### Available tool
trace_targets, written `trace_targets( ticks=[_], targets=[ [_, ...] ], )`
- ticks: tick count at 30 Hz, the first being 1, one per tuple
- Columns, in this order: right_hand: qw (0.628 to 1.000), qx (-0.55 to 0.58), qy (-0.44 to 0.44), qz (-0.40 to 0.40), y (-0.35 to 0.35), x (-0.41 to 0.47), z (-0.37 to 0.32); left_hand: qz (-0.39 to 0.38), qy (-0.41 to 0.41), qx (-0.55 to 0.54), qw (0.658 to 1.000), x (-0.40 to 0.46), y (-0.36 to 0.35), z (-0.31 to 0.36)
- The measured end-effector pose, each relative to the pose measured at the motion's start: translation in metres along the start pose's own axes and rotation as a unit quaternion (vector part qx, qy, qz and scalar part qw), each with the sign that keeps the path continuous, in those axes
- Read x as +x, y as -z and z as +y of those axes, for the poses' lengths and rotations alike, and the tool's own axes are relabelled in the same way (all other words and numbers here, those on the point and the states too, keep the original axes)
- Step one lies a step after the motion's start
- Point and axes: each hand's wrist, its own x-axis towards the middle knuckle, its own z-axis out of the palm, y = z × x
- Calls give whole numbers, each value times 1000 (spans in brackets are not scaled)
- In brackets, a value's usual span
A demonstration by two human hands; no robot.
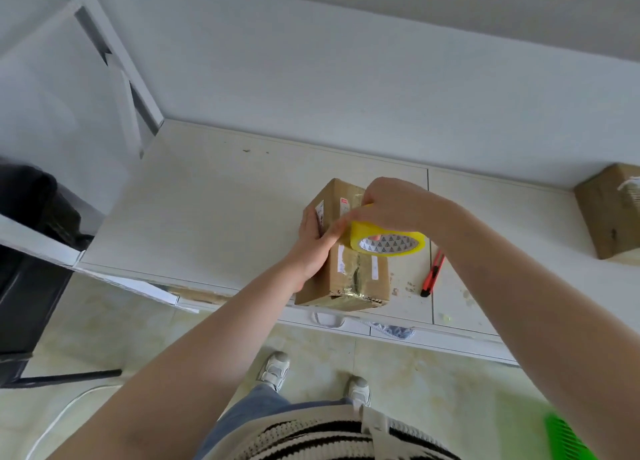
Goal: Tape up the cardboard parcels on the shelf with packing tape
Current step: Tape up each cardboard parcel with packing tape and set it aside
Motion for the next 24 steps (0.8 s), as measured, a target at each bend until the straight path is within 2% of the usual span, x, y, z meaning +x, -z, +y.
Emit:
trace_targets(
  ticks=[4, 8, 11, 13, 17, 24],
  targets=[
    [999, 25, 19, 36, -5, 0, -1, -6, -11, -37, 999, -14, 6, 12],
    [998, 31, 15, 56, -5, 1, -7, 34, -27, -16, 999, -21, 23, 4],
    [995, -52, -7, 80, 0, -7, -2, 57, -27, 15, 998, -23, 38, 2],
    [993, -88, -33, 67, -1, -11, 10, 41, -22, 17, 999, -22, 43, 0],
    [996, -20, -75, 43, -21, -9, 35, 35, -39, 33, 998, -22, 37, 2],
    [991, 89, -99, 18, -58, 9, 63, 30, -22, 47, 998, -24, 35, 6]
  ],
)
